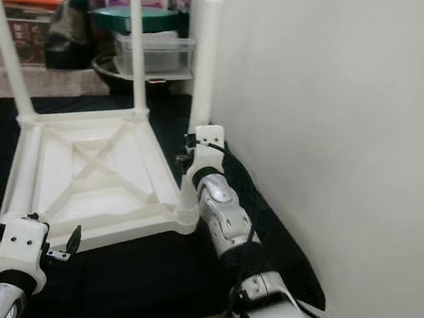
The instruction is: Building children table
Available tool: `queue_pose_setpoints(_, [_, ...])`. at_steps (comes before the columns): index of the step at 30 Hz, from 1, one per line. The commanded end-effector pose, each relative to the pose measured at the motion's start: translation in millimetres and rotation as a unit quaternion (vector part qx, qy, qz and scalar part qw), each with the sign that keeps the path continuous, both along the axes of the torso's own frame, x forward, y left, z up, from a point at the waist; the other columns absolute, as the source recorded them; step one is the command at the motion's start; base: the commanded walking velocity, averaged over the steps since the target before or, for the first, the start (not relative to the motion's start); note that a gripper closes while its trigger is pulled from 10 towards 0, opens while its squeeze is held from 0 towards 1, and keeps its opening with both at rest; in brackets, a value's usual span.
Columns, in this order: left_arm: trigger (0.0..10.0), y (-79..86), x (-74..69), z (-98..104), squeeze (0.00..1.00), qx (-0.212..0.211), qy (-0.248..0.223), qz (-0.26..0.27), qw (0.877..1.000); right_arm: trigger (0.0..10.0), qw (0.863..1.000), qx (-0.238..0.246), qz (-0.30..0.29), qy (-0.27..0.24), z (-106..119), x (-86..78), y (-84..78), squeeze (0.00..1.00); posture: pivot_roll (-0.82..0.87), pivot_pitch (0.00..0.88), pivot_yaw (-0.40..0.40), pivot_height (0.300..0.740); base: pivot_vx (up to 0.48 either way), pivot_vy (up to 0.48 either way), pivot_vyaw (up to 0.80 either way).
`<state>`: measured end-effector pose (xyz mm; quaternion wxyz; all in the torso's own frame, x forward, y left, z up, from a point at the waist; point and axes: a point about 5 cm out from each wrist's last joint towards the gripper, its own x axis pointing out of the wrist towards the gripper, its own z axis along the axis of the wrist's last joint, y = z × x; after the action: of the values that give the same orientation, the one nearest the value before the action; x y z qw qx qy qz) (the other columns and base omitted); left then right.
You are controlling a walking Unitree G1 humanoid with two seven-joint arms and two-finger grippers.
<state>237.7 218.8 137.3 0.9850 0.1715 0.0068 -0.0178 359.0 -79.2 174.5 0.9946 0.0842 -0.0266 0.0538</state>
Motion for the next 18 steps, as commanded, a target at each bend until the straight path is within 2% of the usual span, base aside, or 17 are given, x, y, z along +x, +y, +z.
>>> queue_pose_setpoints(1, [10.0,-2.9,2.0,-2,0.00,-0.003,0.006,-0.009,1.000,0.0,0.999,-0.009,-0.034,-0.026,-5,-7.4,-3.6,0.00,0.20,0.000,-0.149,0.740,0.000,0.000,0.00])
queue_pose_setpoints(5, [10.0,-2.5,3.2,-1,0.00,-0.002,0.006,-0.011,1.000,0.0,0.998,-0.003,-0.027,-0.060,3,-11.4,-4.0,0.00,0.19,0.000,-0.143,0.740,0.000,0.000,0.00])
queue_pose_setpoints(8, [10.0,-2.0,3.5,-1,0.00,-0.001,0.006,-0.011,1.000,0.0,0.997,0.002,-0.030,-0.065,4,-12.8,-7.2,0.00,0.19,0.000,-0.141,0.740,0.000,0.000,0.00])
queue_pose_setpoints(9, [10.0,-1.5,3.7,-1,0.00,-0.001,0.005,-0.010,1.000,1.1,0.997,0.014,-0.025,-0.073,4,-14.9,-10.1,0.00,0.19,0.000,-0.140,0.740,0.000,0.000,0.00])
queue_pose_setpoints(10, [10.0,-1.2,4.0,-2,0.00,0.000,0.006,-0.010,1.000,3.3,0.996,0.023,-0.026,-0.080,5,-16.9,-13.5,0.00,0.19,0.000,-0.138,0.740,0.000,0.000,0.00])
queue_pose_setpoints(11, [10.0,-1.2,4.0,-2,0.00,0.000,0.006,-0.010,1.000,3.3,0.996,0.023,-0.026,-0.080,5,-16.9,-13.5,0.00,0.19,0.000,-0.138,0.740,0.000,0.000,0.00])
queue_pose_setpoints(12, [10.0,-1.2,4.3,-2,0.00,0.000,0.007,-0.010,1.000,4.3,0.995,0.035,-0.025,-0.086,5,-18.4,-15.8,0.00,0.19,0.000,-0.138,0.740,0.000,0.000,0.00])
queue_pose_setpoints(15, [10.0,-1.9,4.5,-3,0.00,0.000,0.007,-0.011,1.000,4.6,0.995,0.043,-0.016,-0.091,6,-19.9,-15.9,0.00,0.19,0.000,-0.136,0.740,0.000,0.000,0.00])
queue_pose_setpoints(16, [10.0,-2.3,4.8,-3,0.00,0.000,0.007,-0.012,1.000,6.2,0.994,0.051,-0.004,-0.093,6,-20.6,-14.7,0.00,0.19,0.000,-0.135,0.740,0.000,0.000,0.00])
queue_pose_setpoints(18, [10.0,-2.3,4.8,-3,0.00,0.000,0.007,-0.012,1.000,6.2,0.994,0.051,-0.004,-0.093,6,-20.6,-14.7,0.00,0.19,0.000,-0.135,0.740,0.000,0.000,0.00])
